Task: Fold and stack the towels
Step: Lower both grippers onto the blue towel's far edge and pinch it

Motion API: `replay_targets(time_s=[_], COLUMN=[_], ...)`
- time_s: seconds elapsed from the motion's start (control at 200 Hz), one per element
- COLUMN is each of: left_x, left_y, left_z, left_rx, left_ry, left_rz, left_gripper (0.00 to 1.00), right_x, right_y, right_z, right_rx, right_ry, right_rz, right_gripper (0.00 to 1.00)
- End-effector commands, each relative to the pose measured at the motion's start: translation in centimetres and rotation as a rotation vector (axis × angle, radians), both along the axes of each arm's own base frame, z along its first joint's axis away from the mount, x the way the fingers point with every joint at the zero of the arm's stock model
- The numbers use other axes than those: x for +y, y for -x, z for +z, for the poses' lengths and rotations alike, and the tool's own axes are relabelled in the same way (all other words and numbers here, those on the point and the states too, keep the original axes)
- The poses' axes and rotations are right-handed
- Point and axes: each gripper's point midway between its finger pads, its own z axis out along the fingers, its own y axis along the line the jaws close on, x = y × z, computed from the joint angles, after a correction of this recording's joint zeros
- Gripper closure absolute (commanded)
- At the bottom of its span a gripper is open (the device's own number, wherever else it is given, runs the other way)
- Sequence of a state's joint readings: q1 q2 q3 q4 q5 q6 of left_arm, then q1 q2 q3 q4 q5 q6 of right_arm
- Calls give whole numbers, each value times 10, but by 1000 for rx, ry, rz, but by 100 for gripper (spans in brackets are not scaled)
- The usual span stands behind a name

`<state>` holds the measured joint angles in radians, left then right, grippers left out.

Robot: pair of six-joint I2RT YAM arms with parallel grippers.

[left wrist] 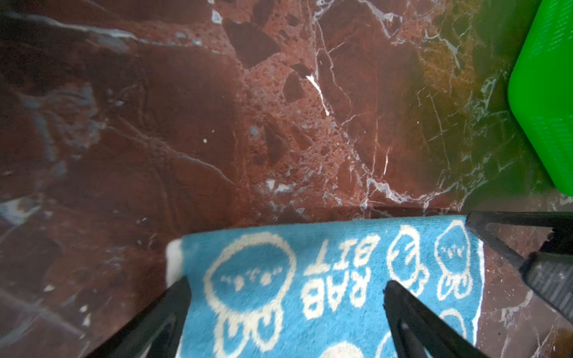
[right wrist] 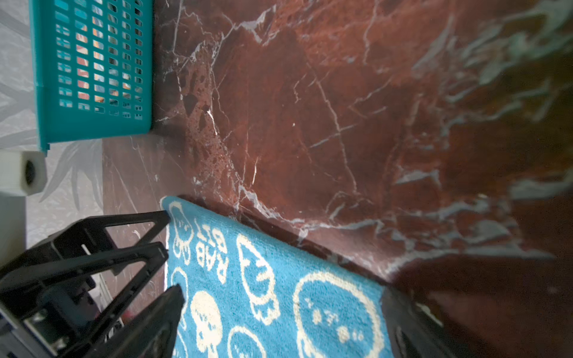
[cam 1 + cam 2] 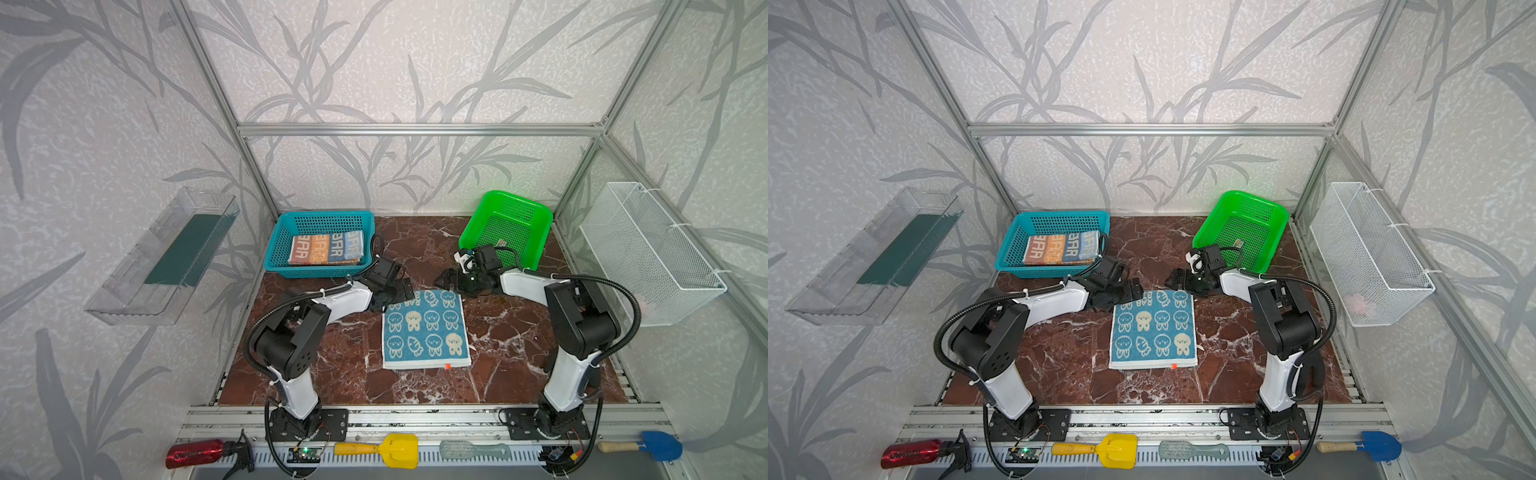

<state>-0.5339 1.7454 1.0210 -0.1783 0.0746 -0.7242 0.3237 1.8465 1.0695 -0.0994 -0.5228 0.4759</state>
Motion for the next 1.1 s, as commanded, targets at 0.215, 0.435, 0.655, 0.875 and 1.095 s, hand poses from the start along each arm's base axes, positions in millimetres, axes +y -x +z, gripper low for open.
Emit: replay_targets(time_s=[0.215, 0.435, 0.655, 0.875, 1.095], left_x=[15, 14, 15, 13, 14], left_y=[-17, -20, -16, -13, -11], left_z=[50, 38, 28, 22, 14], left_rx=[-101, -82, -55, -39, -17], left_ry=[-125, -153, -145, -137, -153], left_rz=[-33, -59, -76, -86, -108], left_gripper=[1, 1, 1, 1, 1], right_x=[-34, -46, -42, -38, -36], right_y=[11, 4, -2, -1, 3], right_z=[16, -11, -30, -44, -53], right_rx=[-47, -25, 9, 33, 47], right_ry=[211, 304, 309, 321, 337], right_rz=[4, -13, -3, 7, 18], right_gripper=[3, 21, 33, 50, 66])
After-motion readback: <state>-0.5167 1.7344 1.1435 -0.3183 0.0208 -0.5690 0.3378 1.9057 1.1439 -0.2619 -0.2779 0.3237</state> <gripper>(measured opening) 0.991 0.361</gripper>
